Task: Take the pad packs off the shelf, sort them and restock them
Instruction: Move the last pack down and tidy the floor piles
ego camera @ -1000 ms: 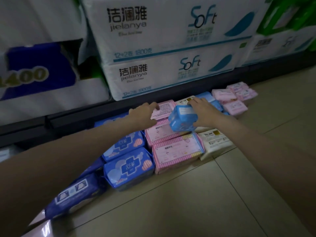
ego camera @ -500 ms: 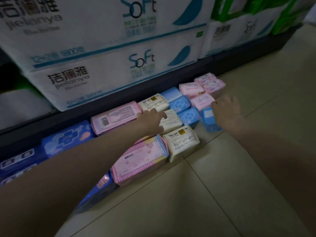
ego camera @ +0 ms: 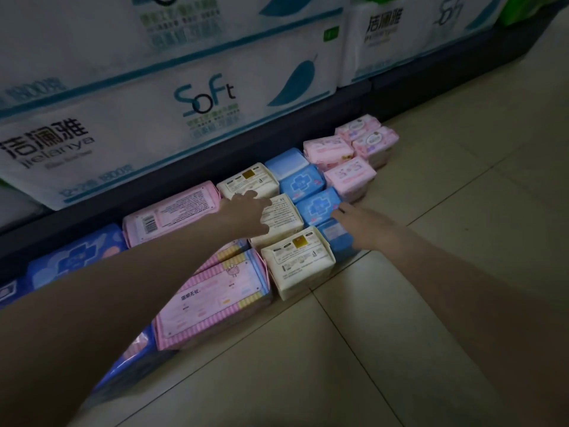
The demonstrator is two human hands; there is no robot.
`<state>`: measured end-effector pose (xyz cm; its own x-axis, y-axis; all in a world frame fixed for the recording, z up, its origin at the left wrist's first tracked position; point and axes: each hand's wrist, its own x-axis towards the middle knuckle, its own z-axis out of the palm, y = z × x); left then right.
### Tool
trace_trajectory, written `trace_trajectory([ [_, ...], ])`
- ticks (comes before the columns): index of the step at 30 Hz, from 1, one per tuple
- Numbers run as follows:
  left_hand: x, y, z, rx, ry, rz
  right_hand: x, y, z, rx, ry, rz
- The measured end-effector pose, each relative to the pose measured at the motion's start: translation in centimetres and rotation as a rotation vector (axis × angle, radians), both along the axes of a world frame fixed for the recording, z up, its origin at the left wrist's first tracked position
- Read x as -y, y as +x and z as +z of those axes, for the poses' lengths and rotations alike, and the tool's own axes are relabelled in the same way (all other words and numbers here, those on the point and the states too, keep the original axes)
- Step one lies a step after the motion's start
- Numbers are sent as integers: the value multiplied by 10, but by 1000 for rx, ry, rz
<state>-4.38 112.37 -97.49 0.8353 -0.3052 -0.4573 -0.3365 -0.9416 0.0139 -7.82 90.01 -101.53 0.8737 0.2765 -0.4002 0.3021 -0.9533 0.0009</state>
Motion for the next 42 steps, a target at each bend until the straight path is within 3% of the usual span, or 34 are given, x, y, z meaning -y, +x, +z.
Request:
trace_trajectory([
  [4,0,16,-7,30,-16,43,5,25,8,-8,382,-162],
  [6,-3,25,-11,38,-19,69,-3,41,8,54,461,-165],
  [16,-24,43,-31,37,-86,113,-45,100,-28,57,148,-44],
  [26,-25,54,-28,6,-59,79,-38,112,-30,204,257,-77],
  [30,-29,57,-30,-32,-69,69,-41,121,-29,250,478,-218],
  [32,-30,60,-31,-52,-70,62,-43,127,-27,209,522,-184],
  [36,-32,65,-31,-104,-77,71,-49,135,-21,76,369,-197],
  [42,-28,59,-35,-73,-86,116,-54,127,-15,80,235,-133],
])
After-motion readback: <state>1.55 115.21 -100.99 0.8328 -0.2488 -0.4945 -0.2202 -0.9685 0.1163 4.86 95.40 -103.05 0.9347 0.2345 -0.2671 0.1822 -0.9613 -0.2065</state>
